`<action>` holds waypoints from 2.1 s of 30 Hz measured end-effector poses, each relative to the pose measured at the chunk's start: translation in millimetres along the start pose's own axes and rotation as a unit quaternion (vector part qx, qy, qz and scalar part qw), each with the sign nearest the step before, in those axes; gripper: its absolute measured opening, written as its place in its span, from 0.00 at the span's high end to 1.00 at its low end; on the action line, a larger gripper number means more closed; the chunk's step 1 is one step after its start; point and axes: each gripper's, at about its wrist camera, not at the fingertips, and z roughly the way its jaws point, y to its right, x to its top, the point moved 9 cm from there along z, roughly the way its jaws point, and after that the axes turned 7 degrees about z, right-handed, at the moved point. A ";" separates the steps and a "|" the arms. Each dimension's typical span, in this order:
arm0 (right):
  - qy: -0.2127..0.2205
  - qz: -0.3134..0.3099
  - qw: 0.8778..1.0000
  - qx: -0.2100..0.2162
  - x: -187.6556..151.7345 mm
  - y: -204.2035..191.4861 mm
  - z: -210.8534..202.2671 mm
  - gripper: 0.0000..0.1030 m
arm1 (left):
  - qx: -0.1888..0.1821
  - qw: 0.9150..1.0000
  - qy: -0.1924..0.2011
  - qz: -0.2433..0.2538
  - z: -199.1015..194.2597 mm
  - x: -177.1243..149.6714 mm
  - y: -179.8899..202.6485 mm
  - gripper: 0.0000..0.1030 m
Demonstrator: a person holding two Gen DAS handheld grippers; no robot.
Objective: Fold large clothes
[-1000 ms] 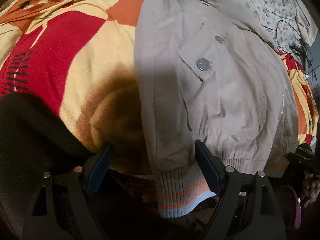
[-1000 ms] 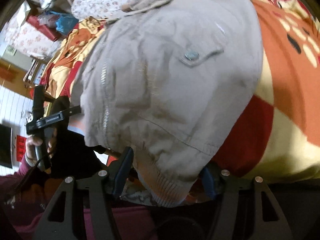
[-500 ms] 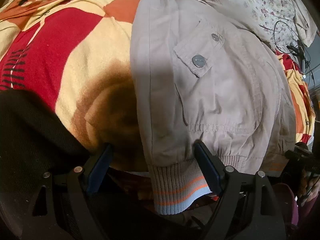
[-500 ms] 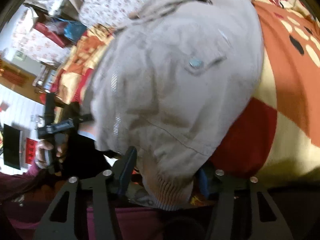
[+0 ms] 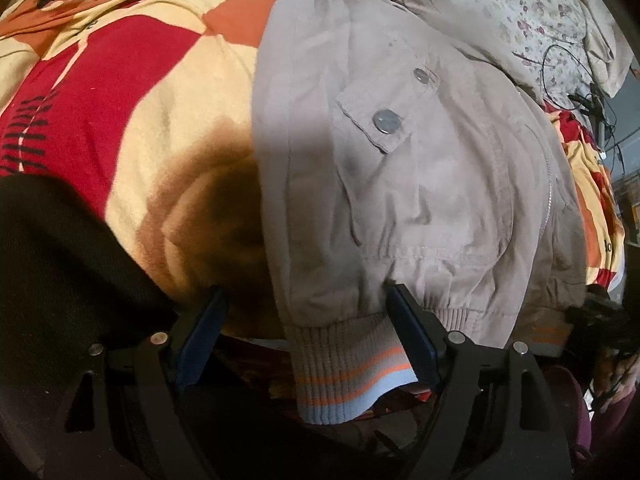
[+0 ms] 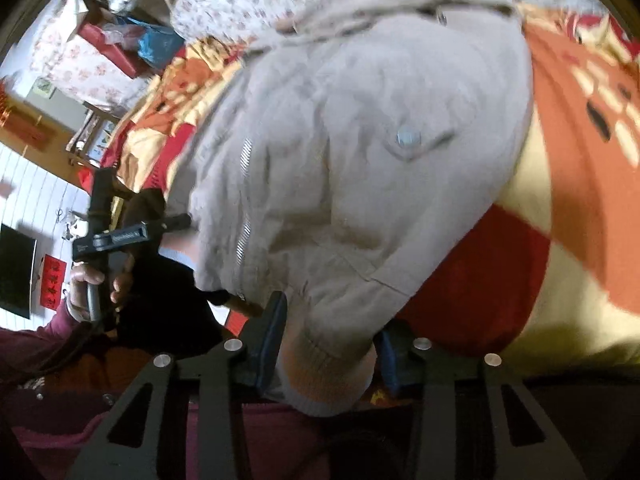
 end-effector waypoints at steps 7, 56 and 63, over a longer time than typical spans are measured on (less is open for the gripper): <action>0.003 0.000 1.000 0.002 -3.6 -3.0 9.4 0.67 | -0.012 0.999 -0.009 0.029 0.5 0.7 15.7 0.65; 0.295 0.178 0.937 0.054 380.9 99.9 -85.9 0.89 | -0.029 0.977 0.209 -0.037 -1.1 400.5 22.3 0.85; 0.314 0.209 0.926 -0.014 388.0 131.4 -85.8 0.53 | -0.023 0.986 0.163 -0.043 35.8 412.3 7.7 0.40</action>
